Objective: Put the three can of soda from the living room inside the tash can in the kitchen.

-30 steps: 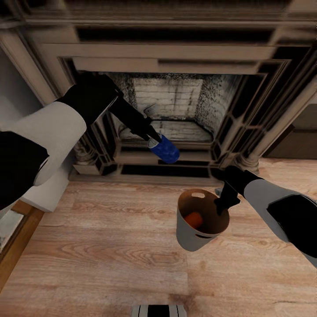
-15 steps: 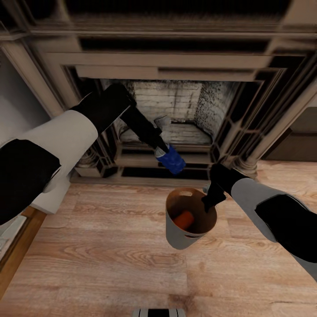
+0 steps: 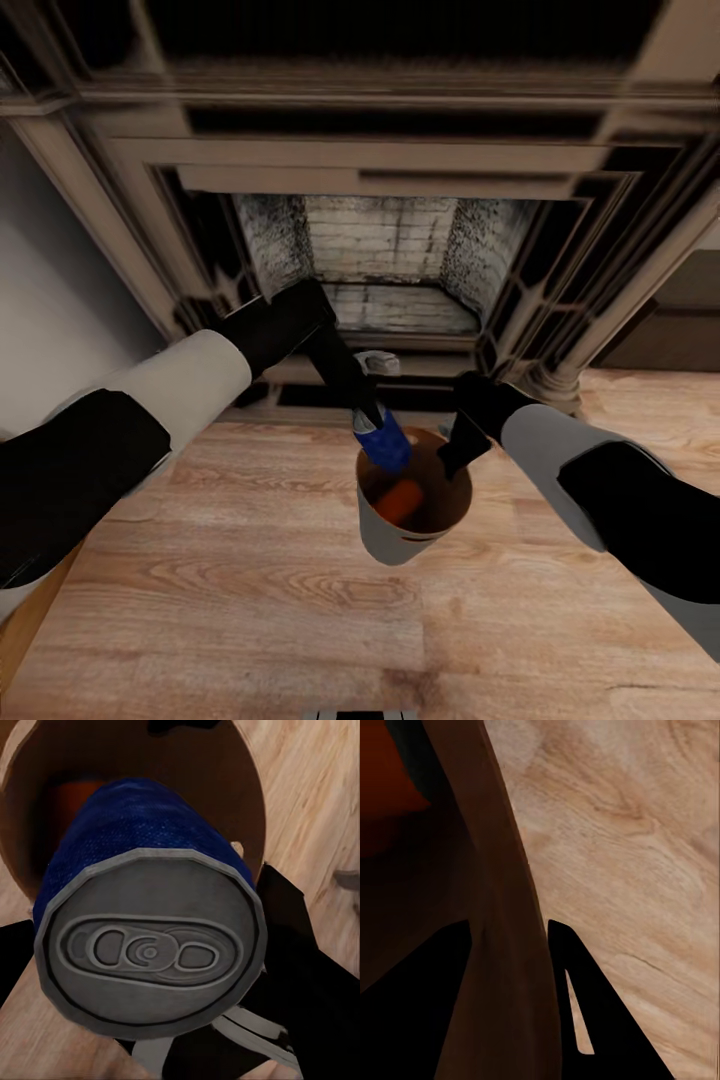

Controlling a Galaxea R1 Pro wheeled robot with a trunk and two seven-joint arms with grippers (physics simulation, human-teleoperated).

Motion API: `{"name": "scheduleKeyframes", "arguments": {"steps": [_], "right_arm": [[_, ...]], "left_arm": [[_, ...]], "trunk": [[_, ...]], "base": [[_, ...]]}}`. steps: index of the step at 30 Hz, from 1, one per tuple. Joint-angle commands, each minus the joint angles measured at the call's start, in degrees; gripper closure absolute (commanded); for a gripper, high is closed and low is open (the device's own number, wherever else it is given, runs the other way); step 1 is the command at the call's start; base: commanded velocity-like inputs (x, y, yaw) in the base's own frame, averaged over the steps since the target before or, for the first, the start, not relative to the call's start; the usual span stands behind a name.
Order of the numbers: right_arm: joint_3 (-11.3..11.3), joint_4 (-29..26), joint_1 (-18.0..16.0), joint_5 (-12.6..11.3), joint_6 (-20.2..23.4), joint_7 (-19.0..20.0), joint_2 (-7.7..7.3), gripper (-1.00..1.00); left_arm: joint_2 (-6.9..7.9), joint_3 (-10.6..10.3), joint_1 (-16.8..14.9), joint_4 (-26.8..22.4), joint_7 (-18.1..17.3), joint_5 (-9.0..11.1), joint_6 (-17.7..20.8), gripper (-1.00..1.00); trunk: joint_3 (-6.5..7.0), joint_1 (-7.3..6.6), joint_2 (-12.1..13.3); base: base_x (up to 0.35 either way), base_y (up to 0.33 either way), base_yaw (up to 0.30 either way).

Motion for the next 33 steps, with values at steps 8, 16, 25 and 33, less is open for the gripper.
{"name": "scheduleKeyframes", "arguments": {"steps": [8, 16, 25, 33], "right_arm": [[-1.4, 0.0, 0.0, -1.2, 0.5, -0.2, 3.28, 1.00], [-1.4, 0.2, 0.0, -1.1, 0.5, -0.3, 4.81, 1.00], [-1.4, 0.7, -0.2, -1.2, 0.5, -0.3, 4.94, 1.00], [-1.3, 1.0, -0.4, -1.3, 0.5, -0.3, 5.62, 1.00]], "left_arm": [[-0.09, -0.4, 0.7, -0.5, 0.0, 0.0, 0.0, 1.00], [-0.10, -0.4, 4.0, -1.4, 2.6, -0.1, 0.0, 1.00], [-0.09, -0.4, 6.1, -1.4, 4.3, -0.1, 0.0, 1.00], [-0.31, -0.4, 9.0, -1.5, 7.3, 0.2, 0.0, 1.00]], "trunk": [[1.27, -1.55, 2.8], [1.27, -1.55, 2.8], [1.27, -1.55, 2.8], [1.27, -1.55, 2.8]], "base": [[0.000, 0.000, 0.000], [0.000, 0.000, 0.000], [0.000, 0.000, 0.000], [0.000, 0.000, 0.000]]}}
